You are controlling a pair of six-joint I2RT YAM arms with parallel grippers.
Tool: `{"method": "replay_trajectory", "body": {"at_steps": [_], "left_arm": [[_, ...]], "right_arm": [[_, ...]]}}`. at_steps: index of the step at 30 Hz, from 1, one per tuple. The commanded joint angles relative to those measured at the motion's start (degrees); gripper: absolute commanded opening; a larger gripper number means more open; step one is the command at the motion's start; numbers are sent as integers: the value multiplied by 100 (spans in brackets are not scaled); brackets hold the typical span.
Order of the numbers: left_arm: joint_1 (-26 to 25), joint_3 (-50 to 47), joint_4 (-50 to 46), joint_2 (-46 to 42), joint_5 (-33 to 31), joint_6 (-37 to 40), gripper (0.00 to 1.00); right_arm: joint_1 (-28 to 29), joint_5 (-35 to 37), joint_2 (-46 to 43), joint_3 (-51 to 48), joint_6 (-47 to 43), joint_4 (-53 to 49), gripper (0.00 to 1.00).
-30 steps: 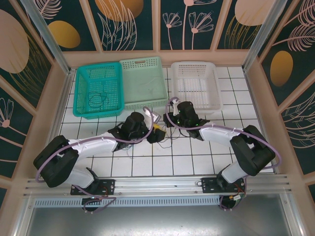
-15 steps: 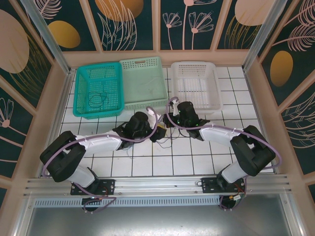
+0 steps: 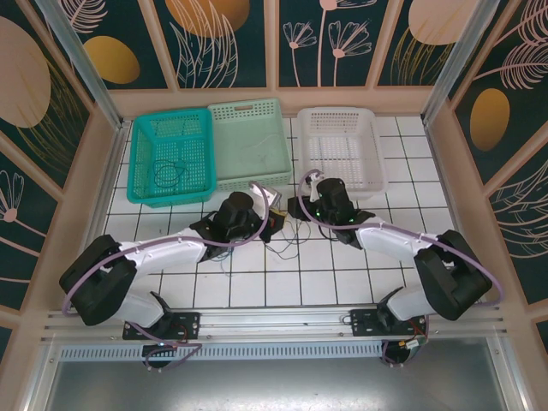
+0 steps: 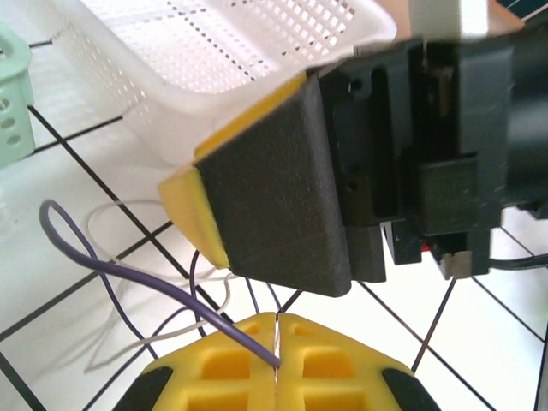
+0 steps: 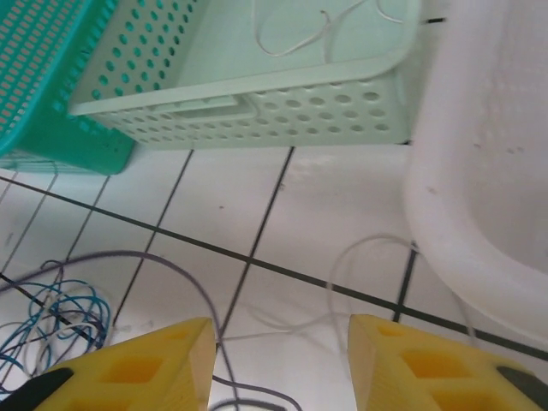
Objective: Untangle the cables
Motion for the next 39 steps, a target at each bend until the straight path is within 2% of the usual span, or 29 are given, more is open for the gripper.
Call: {"method": "replay_trajectory", "body": {"at_steps": [1, 5, 9, 16, 19, 27, 32, 39], "left_arm": [[-20, -13, 76, -195, -21, -206, 0], [-14, 63, 195, -288, 147, -373, 0], [-16, 116, 264, -290, 325, -485, 0], [-8, 240, 107, -184, 271, -606, 0], [-10, 372, 76, -104, 379, -694, 0], [-5, 658, -61, 74, 575, -837, 0], [-5, 725, -93, 221, 858, -829, 0], [-5, 751, -213, 196, 918, -816, 0]], "right_arm": [[-33, 443, -262, -250, -67, -307, 47], [-29, 811, -642, -630, 119, -230, 54], [-46, 689, -987, -1009, 52, -20, 51], [7, 369, -1222, -1406, -244, 40, 48], [126, 182, -1167, -1388, -519, 157, 51], [433, 322, -929, -1355, -1123, 567, 61], [458, 630, -760, -1309, -1213, 918, 61], [522, 973, -715, -1305, -1478, 1107, 60]]}}
